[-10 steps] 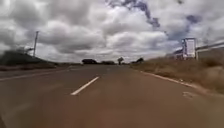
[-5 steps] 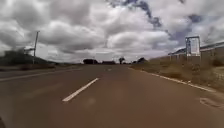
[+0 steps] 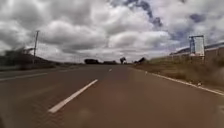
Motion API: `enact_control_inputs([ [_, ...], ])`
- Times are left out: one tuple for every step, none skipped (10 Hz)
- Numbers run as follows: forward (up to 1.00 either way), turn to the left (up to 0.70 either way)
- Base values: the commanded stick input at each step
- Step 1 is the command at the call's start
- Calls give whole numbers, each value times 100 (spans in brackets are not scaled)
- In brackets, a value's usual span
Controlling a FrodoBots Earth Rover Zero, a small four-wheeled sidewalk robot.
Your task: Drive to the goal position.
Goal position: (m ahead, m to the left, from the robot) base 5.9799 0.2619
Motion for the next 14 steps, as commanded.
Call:
enact_control_inputs([
  [85, -22],
  [85, 0],
  [85, 0],
  [85, 0],
  [85, 0],
  [85, 0],
  [85, 0],
  [85, 0],
  [85, 0],
  [85, 0],
  [85, 0],
  [85, 0],
  [85, 0],
  [85, 0],
])
